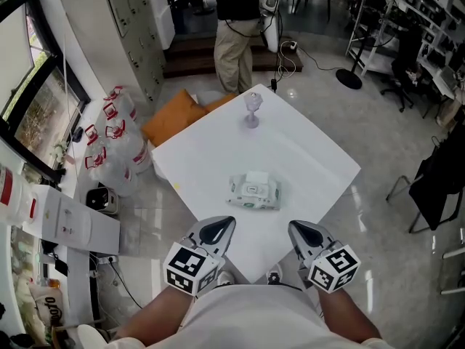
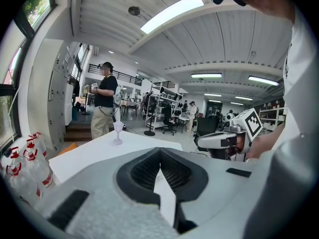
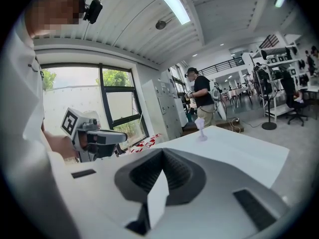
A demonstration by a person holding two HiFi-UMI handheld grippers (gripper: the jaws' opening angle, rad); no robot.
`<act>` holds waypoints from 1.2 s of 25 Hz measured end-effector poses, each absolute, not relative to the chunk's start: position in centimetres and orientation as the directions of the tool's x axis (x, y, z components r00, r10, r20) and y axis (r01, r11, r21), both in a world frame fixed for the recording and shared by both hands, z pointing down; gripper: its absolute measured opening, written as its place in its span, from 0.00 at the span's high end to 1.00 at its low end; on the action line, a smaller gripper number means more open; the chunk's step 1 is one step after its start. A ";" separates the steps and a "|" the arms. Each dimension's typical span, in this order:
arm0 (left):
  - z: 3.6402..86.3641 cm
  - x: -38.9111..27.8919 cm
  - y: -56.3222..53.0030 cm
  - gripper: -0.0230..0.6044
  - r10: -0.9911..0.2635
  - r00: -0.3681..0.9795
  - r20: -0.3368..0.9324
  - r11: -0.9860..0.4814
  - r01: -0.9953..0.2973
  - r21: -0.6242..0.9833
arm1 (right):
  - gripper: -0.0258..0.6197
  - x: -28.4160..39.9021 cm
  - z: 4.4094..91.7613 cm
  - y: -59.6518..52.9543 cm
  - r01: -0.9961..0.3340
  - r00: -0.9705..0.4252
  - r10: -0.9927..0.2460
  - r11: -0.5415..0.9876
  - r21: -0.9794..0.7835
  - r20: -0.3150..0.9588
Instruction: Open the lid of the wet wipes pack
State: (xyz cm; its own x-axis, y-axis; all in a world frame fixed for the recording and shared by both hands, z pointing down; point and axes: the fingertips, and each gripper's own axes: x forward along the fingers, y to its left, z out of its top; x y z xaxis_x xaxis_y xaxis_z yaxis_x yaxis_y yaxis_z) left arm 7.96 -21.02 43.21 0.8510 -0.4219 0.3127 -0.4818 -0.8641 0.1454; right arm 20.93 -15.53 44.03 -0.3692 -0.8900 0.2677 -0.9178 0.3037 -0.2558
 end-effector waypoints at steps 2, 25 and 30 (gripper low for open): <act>43.2 8.0 -21.0 0.96 -0.422 0.851 0.312 -0.864 -0.482 0.145 | 0.95 21.0 44.2 -15.5 -0.919 -0.368 -0.889 0.303 -0.253 0.271; 43.3 8.0 -21.0 0.96 -0.428 0.848 0.312 -0.857 -0.490 0.157 | 0.95 20.5 45.1 -15.6 -0.914 -0.387 -0.870 0.318 -0.251 0.305; 43.4 7.8 -21.0 0.96 -0.430 0.847 0.311 -0.856 -0.492 0.158 | 0.95 20.2 45.1 -15.7 -0.913 -0.391 -0.868 0.325 -0.245 0.306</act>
State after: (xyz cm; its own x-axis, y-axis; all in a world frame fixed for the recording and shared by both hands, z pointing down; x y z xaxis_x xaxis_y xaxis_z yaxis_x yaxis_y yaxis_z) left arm 7.79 -21.03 43.38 0.8475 -0.4298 0.3115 -0.4922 -0.8560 0.1580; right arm 20.17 -15.74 45.05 -0.3911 -0.8680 0.3060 -0.9134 0.3253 -0.2446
